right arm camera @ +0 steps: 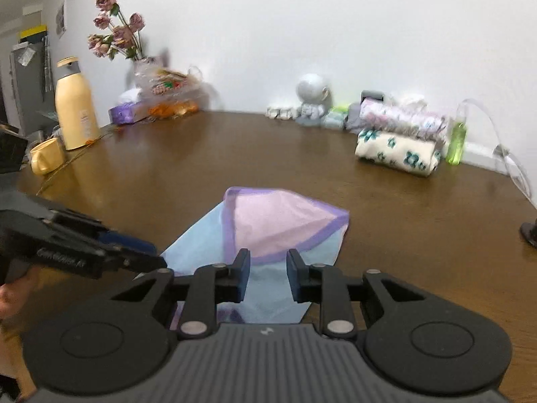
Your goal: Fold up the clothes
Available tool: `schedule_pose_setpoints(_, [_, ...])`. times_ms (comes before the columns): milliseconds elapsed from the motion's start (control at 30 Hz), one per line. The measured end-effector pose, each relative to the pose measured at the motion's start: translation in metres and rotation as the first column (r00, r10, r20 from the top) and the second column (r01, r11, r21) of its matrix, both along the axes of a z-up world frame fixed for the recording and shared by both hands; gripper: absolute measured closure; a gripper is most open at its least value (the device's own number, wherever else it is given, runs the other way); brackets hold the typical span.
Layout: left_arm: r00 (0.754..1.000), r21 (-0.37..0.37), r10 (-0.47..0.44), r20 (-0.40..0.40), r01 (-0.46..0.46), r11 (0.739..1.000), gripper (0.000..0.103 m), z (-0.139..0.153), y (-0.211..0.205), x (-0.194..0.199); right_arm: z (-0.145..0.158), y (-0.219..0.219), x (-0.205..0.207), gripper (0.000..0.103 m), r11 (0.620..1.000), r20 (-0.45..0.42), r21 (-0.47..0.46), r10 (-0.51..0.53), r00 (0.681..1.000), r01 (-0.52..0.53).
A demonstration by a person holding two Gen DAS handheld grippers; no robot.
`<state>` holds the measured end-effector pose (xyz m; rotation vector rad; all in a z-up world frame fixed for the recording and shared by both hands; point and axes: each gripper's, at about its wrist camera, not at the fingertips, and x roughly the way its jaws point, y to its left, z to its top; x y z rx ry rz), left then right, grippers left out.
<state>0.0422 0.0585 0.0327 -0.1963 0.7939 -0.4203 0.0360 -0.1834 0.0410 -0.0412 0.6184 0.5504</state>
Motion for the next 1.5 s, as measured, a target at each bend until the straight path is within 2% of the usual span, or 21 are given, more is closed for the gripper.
schedule_pose_setpoints(67, [1.0,-0.042,-0.025,-0.005,0.025,0.999,0.053,0.001,0.005,-0.004,-0.002,-0.007,-0.015,0.053,0.996,-0.04,0.045,0.084,0.996,-0.082])
schedule_pose_setpoints(133, [0.999,-0.084,-0.05,-0.01,0.049,0.995,0.051,0.002,0.009,-0.008,-0.009,-0.008,-0.031,0.048,0.994,-0.03,0.043,0.106,0.994,-0.105])
schedule_pose_setpoints(200, [0.996,-0.046,-0.088,-0.016,0.087,0.995,0.051,0.0,-0.003,-0.004,-0.016,-0.002,-0.03,0.05,0.994,-0.056,0.023,0.11,0.992,-0.109])
schedule_pose_setpoints(233, [0.995,-0.023,-0.095,-0.014,0.095,0.995,0.055,0.0,-0.009,0.0,-0.02,0.001,-0.027,0.063,0.993,-0.068,0.021,0.115,0.991,-0.114])
schedule_pose_setpoints(267, [0.995,-0.002,-0.102,-0.013,0.102,0.995,0.067,-0.001,-0.015,0.003,-0.023,0.005,-0.024,0.087,0.993,-0.079,0.021,0.12,0.99,-0.119])
schedule_pose_setpoints(300, [0.994,0.01,-0.109,-0.007,0.109,0.994,0.08,-0.002,-0.02,0.004,-0.025,0.006,-0.019,0.095,0.993,-0.089,0.032,0.117,0.989,-0.114])
schedule_pose_setpoints(333, [0.994,0.006,-0.107,-0.006,0.107,0.994,0.094,-0.001,-0.02,0.005,-0.023,0.007,-0.015,0.096,0.993,-0.08,0.044,0.116,0.99,-0.113])
schedule_pose_setpoints(433, [0.997,-0.006,-0.078,-0.015,0.078,0.997,0.09,-0.003,-0.016,0.006,-0.017,0.011,-0.008,0.096,0.991,-0.036,0.039,0.13,0.991,-0.129])
schedule_pose_setpoints(500, [0.998,-0.009,-0.052,-0.025,0.052,0.999,0.083,-0.006,-0.012,0.007,-0.018,0.017,-0.003,0.093,0.992,-0.022,0.003,0.129,0.991,-0.129])
schedule_pose_setpoints(567, [0.999,-0.013,-0.025,-0.035,0.025,1.0,0.078,-0.008,-0.009,0.009,-0.024,0.021,0.004,0.077,0.994,-0.031,-0.049,0.098,0.995,-0.099])
schedule_pose_setpoints(633, [1.0,-0.004,-0.013,-0.018,0.013,1.0,0.074,-0.003,-0.006,0.005,-0.026,0.02,0.0,0.071,0.995,-0.033,-0.063,0.072,0.997,-0.074])
schedule_pose_setpoints(733, [0.999,-0.027,-0.032,0.022,0.033,0.999,0.063,0.009,0.0,-0.01,-0.023,0.017,-0.018,0.073,0.997,-0.026,-0.023,0.07,0.997,-0.07])
schedule_pose_setpoints(767, [0.998,-0.032,-0.044,0.035,0.045,0.998,0.062,0.013,0.001,-0.017,-0.022,0.015,-0.024,0.085,0.998,-0.024,-0.009,0.069,0.997,-0.069])
schedule_pose_setpoints(800, [0.997,-0.028,-0.057,0.044,0.058,0.998,0.062,0.015,0.0,-0.024,-0.021,0.014,-0.03,0.089,0.998,-0.022,0.004,0.068,0.997,-0.068])
schedule_pose_setpoints(1000, [0.995,-0.003,-0.096,0.036,0.096,0.995,0.062,0.014,-0.009,-0.065,-0.014,0.008,-0.066,0.09,0.995,-0.009,0.085,0.062,0.998,-0.061])
schedule_pose_setpoints(1100, [0.988,0.005,-0.141,0.061,0.141,0.99,0.056,0.009,-0.014,-0.086,-0.013,0.008,-0.083,0.088,0.991,-0.004,0.118,0.071,0.997,-0.07])
schedule_pose_setpoints(1233, [0.994,0.117,-0.085,0.064,0.077,0.99,0.055,0.0,-0.019,-0.095,-0.033,0.025,-0.088,0.088,1.0,-0.043,-0.027,-0.014,0.999,0.013])
schedule_pose_setpoints(1300, [0.993,0.121,-0.085,0.082,0.075,0.99,0.055,0.004,-0.016,-0.102,-0.032,0.025,-0.097,0.088,0.996,-0.014,-0.069,-0.06,0.998,0.059])
schedule_pose_setpoints(1400, [0.99,0.12,-0.091,0.11,0.078,0.99,0.052,0.012,-0.012,-0.112,-0.023,0.018,-0.118,0.075,0.994,0.042,-0.064,-0.089,0.995,0.092])
schedule_pose_setpoints(1433, [0.988,0.124,-0.102,0.116,0.088,0.988,0.048,0.011,-0.013,-0.116,-0.023,0.013,-0.125,0.069,0.995,0.05,-0.047,-0.082,0.995,0.085])
schedule_pose_setpoints(1500, [0.984,0.136,-0.127,0.127,0.11,0.985,0.04,0.008,-0.016,-0.123,-0.023,0.002,-0.137,0.063,0.998,0.063,-0.011,-0.064,0.996,0.064])
